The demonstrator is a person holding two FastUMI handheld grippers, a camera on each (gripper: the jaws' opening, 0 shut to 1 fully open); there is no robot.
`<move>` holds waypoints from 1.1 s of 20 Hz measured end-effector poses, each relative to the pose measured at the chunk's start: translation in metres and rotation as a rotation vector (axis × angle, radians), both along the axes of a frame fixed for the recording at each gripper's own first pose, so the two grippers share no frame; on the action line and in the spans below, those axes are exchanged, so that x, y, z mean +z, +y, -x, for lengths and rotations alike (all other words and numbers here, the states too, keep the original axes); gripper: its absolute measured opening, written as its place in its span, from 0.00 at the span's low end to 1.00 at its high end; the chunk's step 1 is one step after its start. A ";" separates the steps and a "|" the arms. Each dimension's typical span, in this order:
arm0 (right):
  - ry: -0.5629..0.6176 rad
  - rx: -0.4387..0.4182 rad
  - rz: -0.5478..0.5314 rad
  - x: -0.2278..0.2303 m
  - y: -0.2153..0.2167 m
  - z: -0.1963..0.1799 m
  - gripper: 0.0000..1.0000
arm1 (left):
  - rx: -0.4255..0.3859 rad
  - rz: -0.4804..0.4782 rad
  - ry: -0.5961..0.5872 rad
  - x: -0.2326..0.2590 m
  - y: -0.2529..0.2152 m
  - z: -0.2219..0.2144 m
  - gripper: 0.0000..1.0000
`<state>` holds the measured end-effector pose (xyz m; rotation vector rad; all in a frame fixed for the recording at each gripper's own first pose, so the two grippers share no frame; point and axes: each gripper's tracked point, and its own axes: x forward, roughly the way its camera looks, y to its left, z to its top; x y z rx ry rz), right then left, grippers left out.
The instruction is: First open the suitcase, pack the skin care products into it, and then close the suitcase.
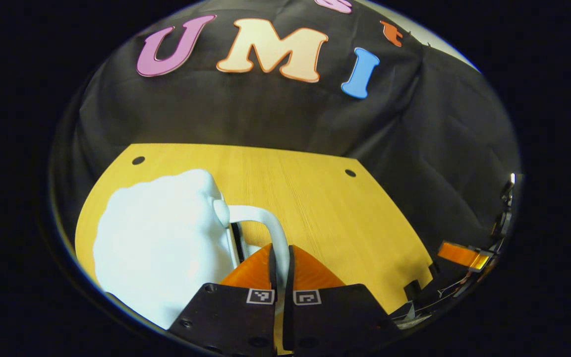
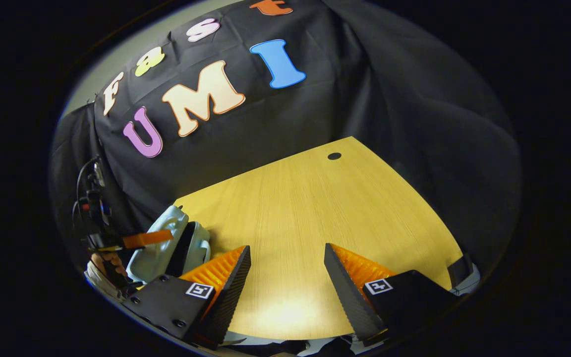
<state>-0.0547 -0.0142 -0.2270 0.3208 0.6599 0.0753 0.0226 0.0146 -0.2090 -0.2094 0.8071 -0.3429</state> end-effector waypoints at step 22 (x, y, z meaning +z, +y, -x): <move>-0.635 0.036 0.160 0.223 0.044 -0.047 0.99 | 0.213 -0.056 -0.801 0.265 -0.037 0.000 0.97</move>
